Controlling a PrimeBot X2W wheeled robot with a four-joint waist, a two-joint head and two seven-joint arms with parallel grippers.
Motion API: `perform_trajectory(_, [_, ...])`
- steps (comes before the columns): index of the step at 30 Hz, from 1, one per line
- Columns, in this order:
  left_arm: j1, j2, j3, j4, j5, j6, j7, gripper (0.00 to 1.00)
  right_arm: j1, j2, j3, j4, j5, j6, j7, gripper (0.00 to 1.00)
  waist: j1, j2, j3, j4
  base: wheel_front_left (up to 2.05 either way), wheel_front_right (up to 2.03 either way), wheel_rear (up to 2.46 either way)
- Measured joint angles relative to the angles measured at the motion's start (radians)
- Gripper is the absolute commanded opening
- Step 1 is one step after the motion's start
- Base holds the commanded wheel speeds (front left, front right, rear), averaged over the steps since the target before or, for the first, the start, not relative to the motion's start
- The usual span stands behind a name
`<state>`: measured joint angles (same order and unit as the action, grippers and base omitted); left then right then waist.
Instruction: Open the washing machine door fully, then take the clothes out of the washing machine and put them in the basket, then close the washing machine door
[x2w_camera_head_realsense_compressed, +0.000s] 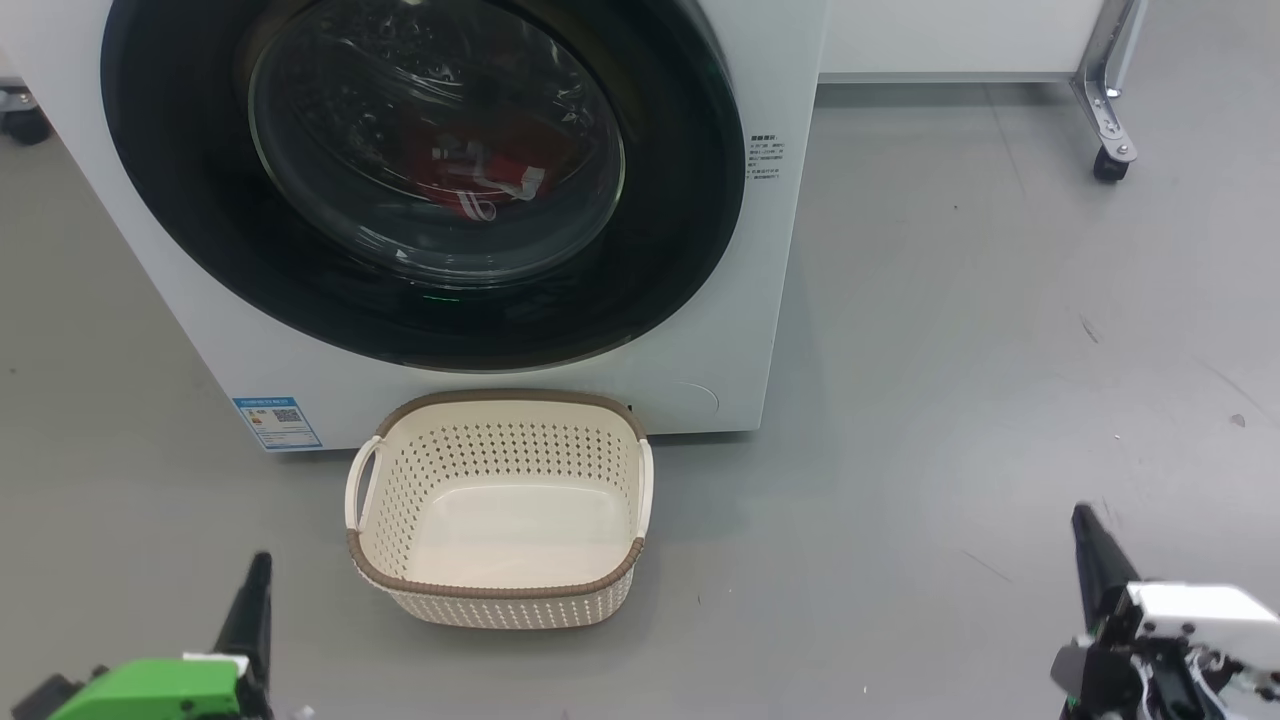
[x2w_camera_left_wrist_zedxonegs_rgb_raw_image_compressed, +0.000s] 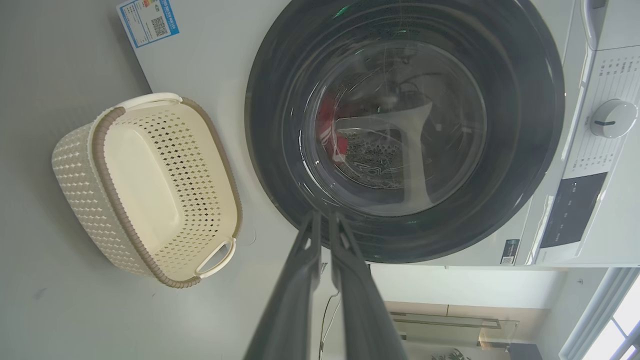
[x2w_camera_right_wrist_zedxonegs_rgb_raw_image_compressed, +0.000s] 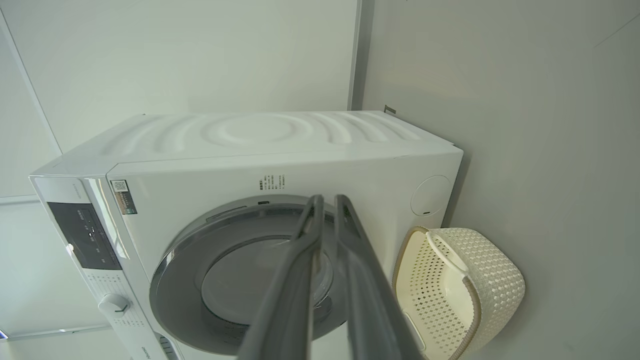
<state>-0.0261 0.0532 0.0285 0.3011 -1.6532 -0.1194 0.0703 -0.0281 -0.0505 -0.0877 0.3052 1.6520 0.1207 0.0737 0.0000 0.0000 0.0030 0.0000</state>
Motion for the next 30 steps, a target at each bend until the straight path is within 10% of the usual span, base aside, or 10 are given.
perform_trajectory(1, [0.010,-0.007,-0.002,0.011,0.000,0.000,0.000,1.00,0.012,0.007,0.001,0.010,0.000,0.000,0.000,1.00,0.0000,0.0000,0.000,0.000,0.00,0.00,0.00])
perform_trajectory(30, [0.012,-0.007,-0.064,-0.020,0.081,0.000,-0.049,1.00,0.030,-0.013,0.015,0.001,-0.103,0.000,-0.058,1.00,0.0000,0.0000,0.003,-0.002,0.00,0.00,0.00])
